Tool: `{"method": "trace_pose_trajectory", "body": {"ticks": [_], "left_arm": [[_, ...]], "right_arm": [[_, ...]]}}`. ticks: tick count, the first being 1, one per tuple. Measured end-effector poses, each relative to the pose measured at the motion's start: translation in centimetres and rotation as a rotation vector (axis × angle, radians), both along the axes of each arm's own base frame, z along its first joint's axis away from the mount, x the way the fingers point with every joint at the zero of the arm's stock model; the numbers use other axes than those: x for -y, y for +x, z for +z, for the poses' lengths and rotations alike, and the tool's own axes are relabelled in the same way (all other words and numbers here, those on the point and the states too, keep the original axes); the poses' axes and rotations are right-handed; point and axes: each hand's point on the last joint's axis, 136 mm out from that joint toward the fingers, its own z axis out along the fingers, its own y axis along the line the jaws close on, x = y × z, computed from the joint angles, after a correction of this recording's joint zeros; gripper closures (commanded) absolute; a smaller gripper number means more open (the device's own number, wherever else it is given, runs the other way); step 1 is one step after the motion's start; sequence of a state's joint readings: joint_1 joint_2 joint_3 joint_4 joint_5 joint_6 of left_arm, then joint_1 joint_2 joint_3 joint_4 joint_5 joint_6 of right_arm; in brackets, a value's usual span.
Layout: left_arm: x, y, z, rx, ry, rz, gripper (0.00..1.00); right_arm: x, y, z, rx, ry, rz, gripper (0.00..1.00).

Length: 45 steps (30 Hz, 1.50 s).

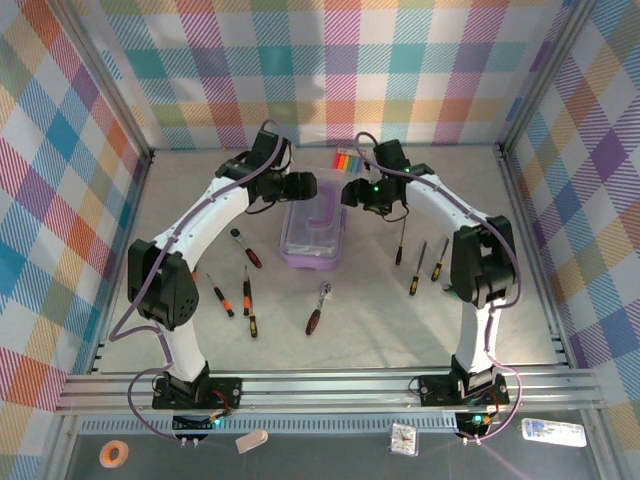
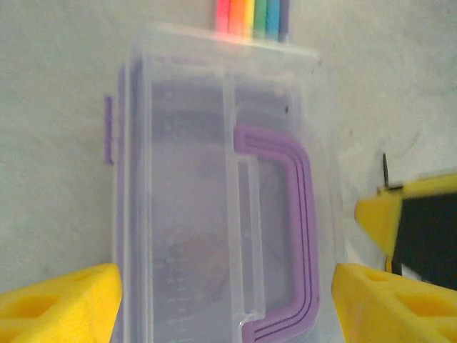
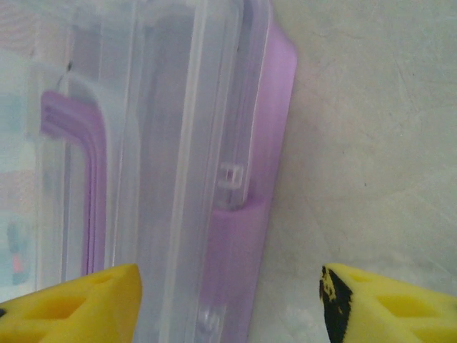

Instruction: Pack the tool kit

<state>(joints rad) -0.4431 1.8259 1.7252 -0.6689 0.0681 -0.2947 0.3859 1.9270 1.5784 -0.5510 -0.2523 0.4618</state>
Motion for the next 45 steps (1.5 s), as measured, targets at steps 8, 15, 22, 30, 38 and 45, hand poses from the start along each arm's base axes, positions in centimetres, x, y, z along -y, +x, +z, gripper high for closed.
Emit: {"method": "trace_pose_trajectory", "body": {"ticks": [8, 15, 22, 30, 38, 45], "left_arm": [[-1.3, -0.4, -1.0, -0.056, 0.088, 0.026, 0.17], [0.9, -0.3, -3.7, -0.143, 0.215, -0.066, 0.07], [1.5, -1.3, -6.4, -0.218, 0.313, -0.102, 0.13], [0.6, -1.6, -7.6, -0.257, 0.366, -0.087, 0.15], [0.4, -1.5, -8.0, -0.266, 0.371, -0.083, 0.25], [0.0, -1.4, -8.0, -0.265, 0.332, -0.081, 0.36]], "right_arm": [[1.9, -6.1, 0.1, 0.047, 0.063, 0.021, 0.27], [2.3, -9.0, -1.0, 0.041, 0.102, 0.049, 0.25], [1.7, -9.3, -0.9, 0.047, 0.143, 0.075, 0.25], [1.1, -9.0, -0.8, 0.048, 0.185, 0.1, 0.26], [0.3, -8.7, -2.4, -0.002, 0.232, 0.113, 0.26], [-0.4, -7.0, -3.5, -0.052, 0.37, 0.103, 0.18]]}}
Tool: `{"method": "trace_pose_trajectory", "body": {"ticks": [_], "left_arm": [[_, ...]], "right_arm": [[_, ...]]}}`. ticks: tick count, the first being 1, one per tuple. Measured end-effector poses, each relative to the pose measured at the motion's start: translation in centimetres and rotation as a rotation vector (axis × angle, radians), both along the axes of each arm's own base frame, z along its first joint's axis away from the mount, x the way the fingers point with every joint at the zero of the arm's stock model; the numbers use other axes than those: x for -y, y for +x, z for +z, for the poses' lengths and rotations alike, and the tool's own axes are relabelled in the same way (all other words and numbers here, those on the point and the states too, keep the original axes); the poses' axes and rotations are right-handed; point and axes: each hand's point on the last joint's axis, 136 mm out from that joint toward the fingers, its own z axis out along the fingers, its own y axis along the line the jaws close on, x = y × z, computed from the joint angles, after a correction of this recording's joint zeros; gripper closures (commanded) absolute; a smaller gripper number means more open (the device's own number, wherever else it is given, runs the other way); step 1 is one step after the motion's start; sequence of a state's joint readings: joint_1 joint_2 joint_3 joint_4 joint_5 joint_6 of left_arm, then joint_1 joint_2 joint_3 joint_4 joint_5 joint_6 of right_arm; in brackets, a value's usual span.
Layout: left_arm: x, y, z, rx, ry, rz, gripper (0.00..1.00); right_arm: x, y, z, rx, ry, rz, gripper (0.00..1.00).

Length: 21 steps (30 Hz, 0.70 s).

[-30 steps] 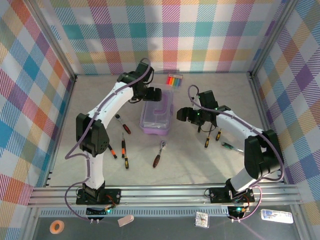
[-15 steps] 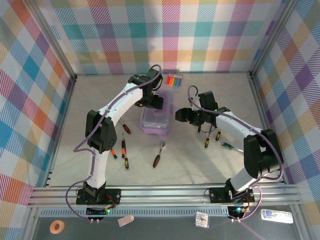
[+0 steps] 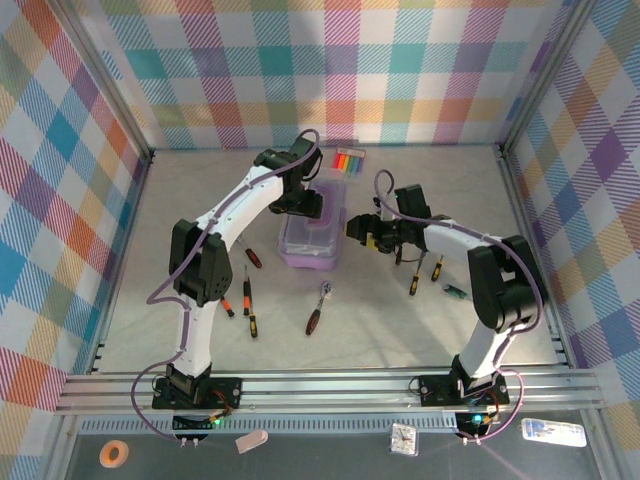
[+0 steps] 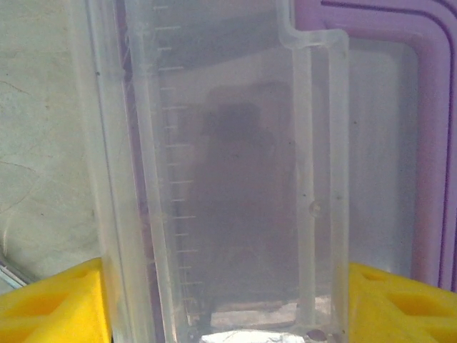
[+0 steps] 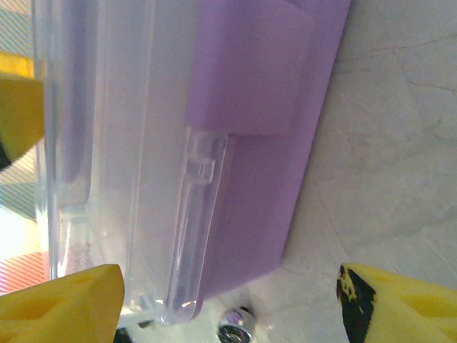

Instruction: Pack the tool kit

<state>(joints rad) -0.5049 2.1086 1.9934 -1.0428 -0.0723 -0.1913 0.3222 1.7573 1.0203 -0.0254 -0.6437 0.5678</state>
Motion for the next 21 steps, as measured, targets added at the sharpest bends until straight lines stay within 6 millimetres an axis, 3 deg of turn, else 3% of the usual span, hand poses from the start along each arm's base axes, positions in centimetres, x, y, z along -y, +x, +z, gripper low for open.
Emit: {"method": "trace_pose_trajectory", "body": {"ticks": [10, 21], "left_arm": [[-1.9, 0.6, 0.2, -0.003, -0.13, 0.018, 0.37], [-1.9, 0.5, 0.1, -0.003, -0.128, 0.012, 0.38]], "right_arm": [[-1.9, 2.5, -0.6, -0.064, 0.211, 0.03, 0.18], [-3.8, 5.6, 0.9, -0.064, 0.35, 0.063, 0.19]]}}
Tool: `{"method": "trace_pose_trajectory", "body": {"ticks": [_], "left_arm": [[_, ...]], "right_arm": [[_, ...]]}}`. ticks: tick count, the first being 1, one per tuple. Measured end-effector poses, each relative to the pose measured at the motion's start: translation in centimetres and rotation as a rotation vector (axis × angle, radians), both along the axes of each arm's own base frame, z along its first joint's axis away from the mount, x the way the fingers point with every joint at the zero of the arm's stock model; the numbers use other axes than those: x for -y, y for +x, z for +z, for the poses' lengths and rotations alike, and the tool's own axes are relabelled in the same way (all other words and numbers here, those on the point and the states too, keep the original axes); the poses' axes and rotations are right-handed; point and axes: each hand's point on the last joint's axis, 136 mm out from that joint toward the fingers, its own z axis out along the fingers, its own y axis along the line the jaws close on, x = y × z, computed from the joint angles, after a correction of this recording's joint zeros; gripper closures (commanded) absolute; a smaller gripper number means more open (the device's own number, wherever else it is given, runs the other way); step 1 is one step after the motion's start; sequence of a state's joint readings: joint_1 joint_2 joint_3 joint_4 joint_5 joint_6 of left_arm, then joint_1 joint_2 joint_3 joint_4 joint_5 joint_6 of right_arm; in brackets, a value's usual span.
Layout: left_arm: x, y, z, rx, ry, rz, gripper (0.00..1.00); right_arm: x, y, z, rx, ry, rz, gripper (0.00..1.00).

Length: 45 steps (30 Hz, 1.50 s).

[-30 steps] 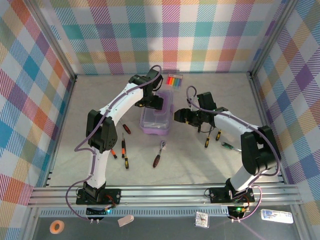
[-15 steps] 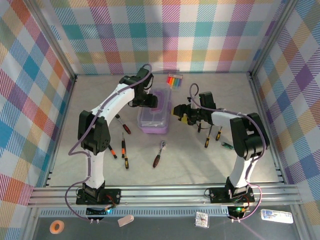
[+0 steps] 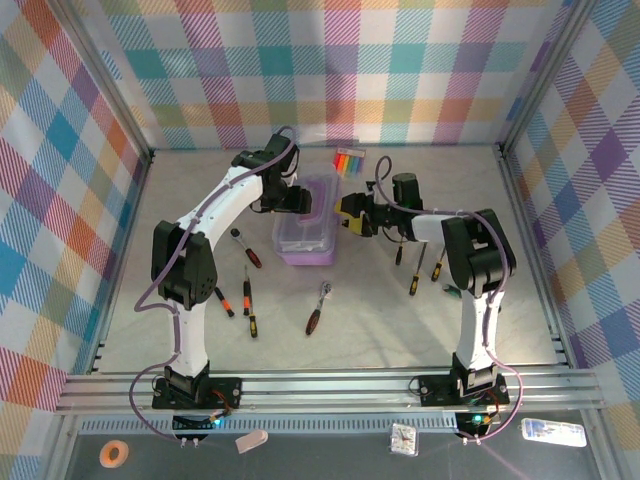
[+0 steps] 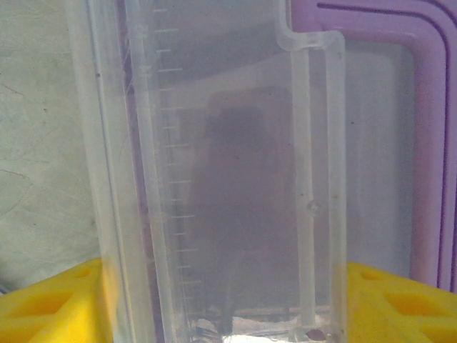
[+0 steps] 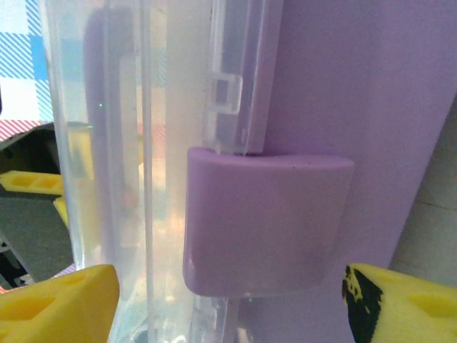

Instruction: Pack the tool kit

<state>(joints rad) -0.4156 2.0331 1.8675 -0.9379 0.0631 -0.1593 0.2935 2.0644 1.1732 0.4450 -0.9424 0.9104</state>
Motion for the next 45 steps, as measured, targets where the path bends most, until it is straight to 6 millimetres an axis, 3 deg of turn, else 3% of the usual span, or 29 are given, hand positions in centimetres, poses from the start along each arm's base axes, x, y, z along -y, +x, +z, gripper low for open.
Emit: {"method": "trace_pose_trajectory", "body": {"ticks": [6, 13, 29, 45], "left_arm": [[0.0, 0.0, 0.0, 0.0, -0.002, -0.001, 0.41], [0.0, 0.0, 0.0, 0.0, -0.005, -0.004, 0.42], [-0.1, -0.2, -1.3, 0.024, -0.016, 0.02, 0.46], [0.7, 0.3, -1.7, 0.088, 0.028, 0.089, 0.52]], "right_arm": [[-0.3, 0.4, -0.8, -0.041, 0.027, 0.008, 0.19], [-0.7, 1.0, -0.4, -0.051, 0.086, 0.05, 0.19], [-0.5, 1.7, 0.8, -0.099, 0.265, 0.11, 0.31], [0.5, 3.1, 1.1, -0.121, 0.286, 0.043, 0.42]]}}
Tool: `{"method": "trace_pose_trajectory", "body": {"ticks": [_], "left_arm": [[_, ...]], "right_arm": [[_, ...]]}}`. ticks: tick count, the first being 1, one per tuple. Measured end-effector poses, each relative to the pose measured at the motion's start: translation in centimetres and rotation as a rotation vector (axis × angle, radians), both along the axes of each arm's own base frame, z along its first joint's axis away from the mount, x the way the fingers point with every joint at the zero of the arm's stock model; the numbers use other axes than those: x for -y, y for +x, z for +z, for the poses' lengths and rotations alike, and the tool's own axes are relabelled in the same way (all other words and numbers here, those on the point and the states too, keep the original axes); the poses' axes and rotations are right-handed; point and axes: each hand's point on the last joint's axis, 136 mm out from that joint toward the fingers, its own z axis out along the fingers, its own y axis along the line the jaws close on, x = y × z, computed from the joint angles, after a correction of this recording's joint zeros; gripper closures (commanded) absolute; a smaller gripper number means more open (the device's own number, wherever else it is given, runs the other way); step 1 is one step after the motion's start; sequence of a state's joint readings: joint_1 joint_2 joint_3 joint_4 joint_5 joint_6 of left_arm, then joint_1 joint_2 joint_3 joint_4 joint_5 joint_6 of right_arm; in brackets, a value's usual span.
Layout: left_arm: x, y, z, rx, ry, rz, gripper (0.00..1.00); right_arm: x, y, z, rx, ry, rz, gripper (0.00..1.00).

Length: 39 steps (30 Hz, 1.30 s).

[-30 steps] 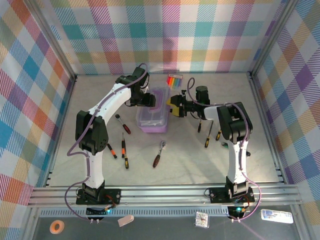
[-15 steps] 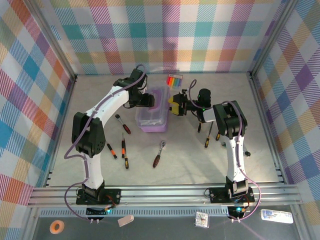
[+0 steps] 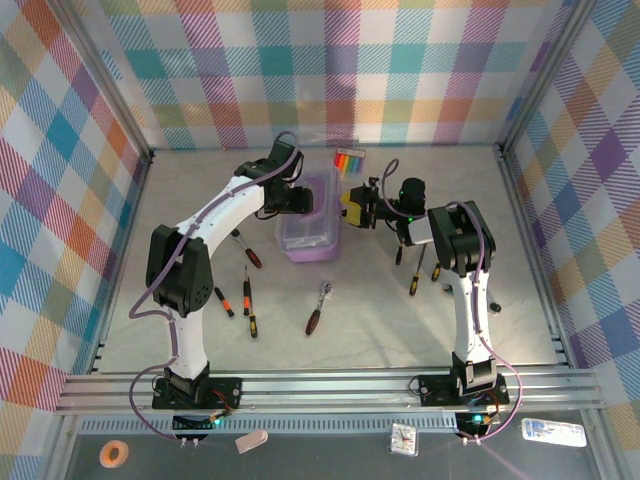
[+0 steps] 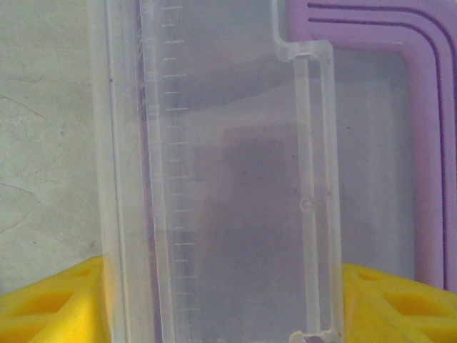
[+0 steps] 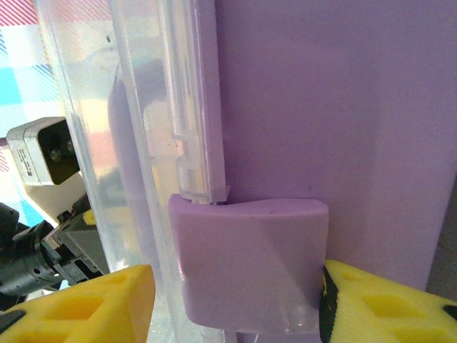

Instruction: Pack the tool kit

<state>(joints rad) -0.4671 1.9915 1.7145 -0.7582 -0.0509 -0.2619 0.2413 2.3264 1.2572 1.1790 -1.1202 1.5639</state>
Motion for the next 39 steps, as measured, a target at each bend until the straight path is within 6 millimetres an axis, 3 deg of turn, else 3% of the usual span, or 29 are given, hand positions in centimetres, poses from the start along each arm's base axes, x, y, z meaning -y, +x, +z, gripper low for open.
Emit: {"method": "trace_pose_trajectory", "body": {"ticks": [8, 13, 15, 18, 22, 23, 25, 27, 29, 30, 34, 39], "left_arm": [[0.5, 0.7, -0.1, 0.046, 0.0, 0.03, 0.57], [1.0, 1.5, 0.2, 0.088, -0.018, 0.043, 0.59], [1.0, 2.0, 0.4, 0.114, -0.01, 0.049, 0.6], [1.5, 2.5, 0.8, 0.149, -0.01, 0.061, 0.61], [1.8, 2.8, 0.8, 0.163, -0.01, 0.065, 0.61], [1.2, 2.5, 0.0, 0.142, 0.03, 0.065, 0.61], [-0.5, 0.4, -4.4, 0.012, 0.149, 0.056, 0.61], [-2.6, -2.6, -11.1, -0.173, 0.284, 0.039, 0.61], [-1.6, -2.0, -8.6, -0.124, 0.28, 0.019, 0.61], [-1.5, -2.7, -8.1, -0.137, 0.293, 0.002, 0.61], [-2.9, -5.6, -10.3, -0.268, 0.372, -0.023, 0.61], [-4.1, -6.7, -9.8, -0.311, 0.417, -0.022, 0.6]], "right_arm": [[0.8, 1.1, 0.2, -0.034, -0.003, -0.057, 0.47], [2.0, 1.9, 1.3, -0.027, 0.002, -0.089, 0.48], [2.6, 2.0, 2.6, -0.006, 0.011, -0.096, 0.48], [3.0, 1.3, 6.6, 0.09, 0.034, -0.089, 0.49], [3.6, 1.0, 8.7, 0.161, 0.054, -0.09, 0.49], [3.6, 0.7, 9.0, 0.181, 0.058, -0.082, 0.49], [3.9, 0.2, 9.3, 0.199, 0.061, -0.082, 0.51], [4.5, -0.5, 9.3, 0.202, 0.05, -0.094, 0.48], [5.5, -1.0, 9.1, 0.195, 0.021, -0.12, 0.48], [6.1, -1.1, 8.9, 0.194, 0.005, -0.133, 0.48], [7.4, -1.6, 8.8, 0.2, -0.038, -0.158, 0.47], [7.3, -2.7, 9.2, 0.204, -0.122, -0.157, 0.44]]}}
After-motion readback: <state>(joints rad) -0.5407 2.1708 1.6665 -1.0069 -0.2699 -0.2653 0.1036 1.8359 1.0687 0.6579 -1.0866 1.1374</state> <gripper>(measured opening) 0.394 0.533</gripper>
